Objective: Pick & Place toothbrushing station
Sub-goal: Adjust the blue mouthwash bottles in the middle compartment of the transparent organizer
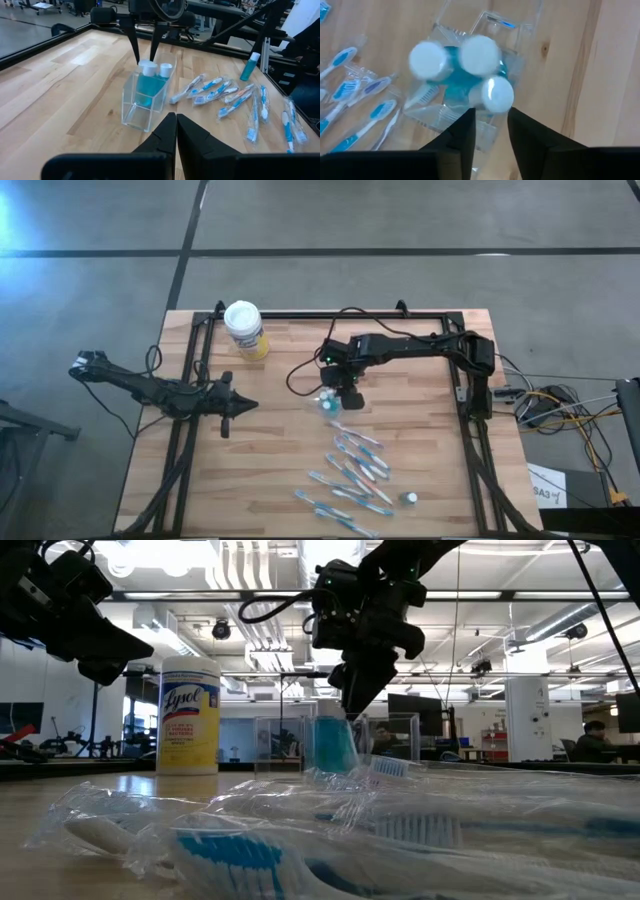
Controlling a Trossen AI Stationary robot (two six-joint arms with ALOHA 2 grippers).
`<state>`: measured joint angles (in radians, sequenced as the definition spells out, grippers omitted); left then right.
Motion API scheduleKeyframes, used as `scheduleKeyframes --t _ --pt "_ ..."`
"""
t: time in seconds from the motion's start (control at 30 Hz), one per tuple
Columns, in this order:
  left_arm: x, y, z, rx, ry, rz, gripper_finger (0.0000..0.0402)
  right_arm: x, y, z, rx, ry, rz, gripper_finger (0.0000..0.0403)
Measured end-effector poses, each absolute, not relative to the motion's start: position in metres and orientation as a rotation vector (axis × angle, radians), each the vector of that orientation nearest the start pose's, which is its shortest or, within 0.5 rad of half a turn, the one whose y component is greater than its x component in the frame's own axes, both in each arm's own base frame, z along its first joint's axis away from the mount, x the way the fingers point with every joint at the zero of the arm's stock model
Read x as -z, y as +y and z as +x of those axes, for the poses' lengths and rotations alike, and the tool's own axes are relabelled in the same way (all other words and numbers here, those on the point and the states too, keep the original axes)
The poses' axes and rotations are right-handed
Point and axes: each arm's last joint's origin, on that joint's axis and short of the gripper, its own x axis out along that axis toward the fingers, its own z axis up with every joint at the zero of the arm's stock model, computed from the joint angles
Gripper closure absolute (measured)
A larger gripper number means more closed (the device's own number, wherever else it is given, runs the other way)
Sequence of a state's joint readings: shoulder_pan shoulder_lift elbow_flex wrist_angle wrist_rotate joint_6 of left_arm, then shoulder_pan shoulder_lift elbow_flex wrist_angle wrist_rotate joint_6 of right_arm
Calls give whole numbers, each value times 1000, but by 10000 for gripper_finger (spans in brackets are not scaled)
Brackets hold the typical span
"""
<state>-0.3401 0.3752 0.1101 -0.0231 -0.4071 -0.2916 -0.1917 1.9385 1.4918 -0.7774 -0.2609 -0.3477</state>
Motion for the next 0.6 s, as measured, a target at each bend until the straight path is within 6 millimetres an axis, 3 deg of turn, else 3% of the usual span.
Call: scheduleKeyframes --t 0.27,0.6 --pt "-167 -28 114 -105 256 -184 385 -208 -68 388 -268 1161 -33 342" --pt "-167 -28 114 -106 257 -184 385 -222 -63 385 -376 1088 -12 314"
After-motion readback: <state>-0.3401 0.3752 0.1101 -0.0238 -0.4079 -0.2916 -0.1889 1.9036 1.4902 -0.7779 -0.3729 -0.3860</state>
